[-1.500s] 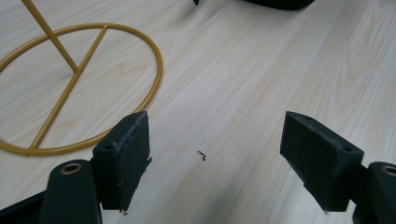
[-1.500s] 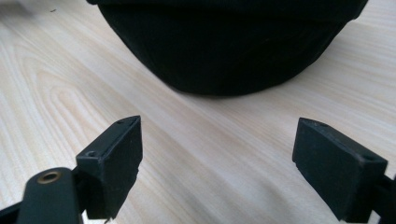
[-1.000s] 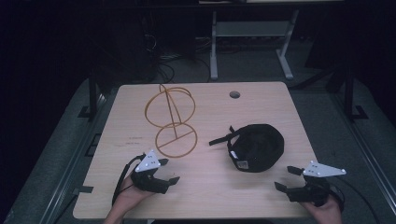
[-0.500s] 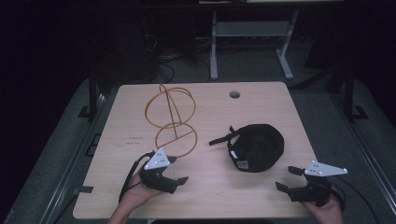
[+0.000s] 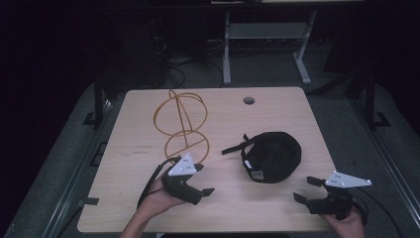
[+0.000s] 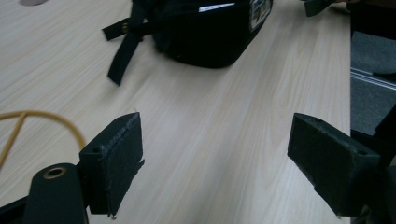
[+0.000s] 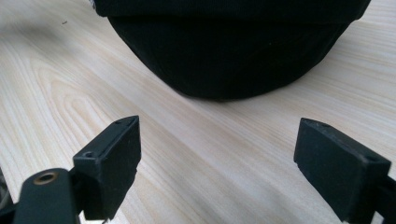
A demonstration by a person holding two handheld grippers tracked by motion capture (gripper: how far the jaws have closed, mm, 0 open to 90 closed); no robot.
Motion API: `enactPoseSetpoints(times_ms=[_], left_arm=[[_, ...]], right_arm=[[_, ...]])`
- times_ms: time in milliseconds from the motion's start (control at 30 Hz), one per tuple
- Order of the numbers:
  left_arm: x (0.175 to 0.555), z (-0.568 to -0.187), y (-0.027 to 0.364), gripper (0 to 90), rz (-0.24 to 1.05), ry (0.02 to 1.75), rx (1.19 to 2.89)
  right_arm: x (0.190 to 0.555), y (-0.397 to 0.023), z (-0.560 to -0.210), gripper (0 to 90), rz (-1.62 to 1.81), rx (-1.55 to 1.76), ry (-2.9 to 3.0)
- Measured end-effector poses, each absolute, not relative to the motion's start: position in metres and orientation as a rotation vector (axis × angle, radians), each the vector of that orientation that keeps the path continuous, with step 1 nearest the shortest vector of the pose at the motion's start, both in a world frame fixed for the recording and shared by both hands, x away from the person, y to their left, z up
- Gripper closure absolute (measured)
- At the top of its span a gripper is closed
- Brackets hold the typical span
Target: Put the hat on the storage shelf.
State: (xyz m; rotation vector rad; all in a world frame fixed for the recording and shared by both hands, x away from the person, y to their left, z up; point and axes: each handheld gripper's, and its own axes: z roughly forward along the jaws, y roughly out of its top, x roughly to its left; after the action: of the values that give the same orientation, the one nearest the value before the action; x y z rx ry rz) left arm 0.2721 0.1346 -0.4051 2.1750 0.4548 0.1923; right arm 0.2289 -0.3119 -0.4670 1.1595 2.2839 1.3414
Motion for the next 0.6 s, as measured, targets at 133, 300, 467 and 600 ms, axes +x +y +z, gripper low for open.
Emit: enactPoseSetpoints(times_ms=[133, 300, 467, 600], left_arm=[[0.275, -0.402, 0.118, 17.8, 0.187, 0.418, 2.193], [0.279, -0.396, 0.1, 17.8, 0.169, 0.376, 2.207], [0.286, -0.39, 0.085, 18.2, 0.156, 0.341, 2.227], [0.29, -0.385, 0.073, 19.2, 0.15, 0.316, 2.229]], right_arm=[[0.229, -0.313, -0.468, 14.4, 1.341, 1.157, 2.287], [0.229, -0.313, -0.467, 14.4, 1.345, 1.157, 2.281], [0.229, -0.313, -0.467, 14.4, 1.342, 1.157, 2.286], [0.228, -0.314, -0.467, 14.4, 1.347, 1.152, 2.28]])
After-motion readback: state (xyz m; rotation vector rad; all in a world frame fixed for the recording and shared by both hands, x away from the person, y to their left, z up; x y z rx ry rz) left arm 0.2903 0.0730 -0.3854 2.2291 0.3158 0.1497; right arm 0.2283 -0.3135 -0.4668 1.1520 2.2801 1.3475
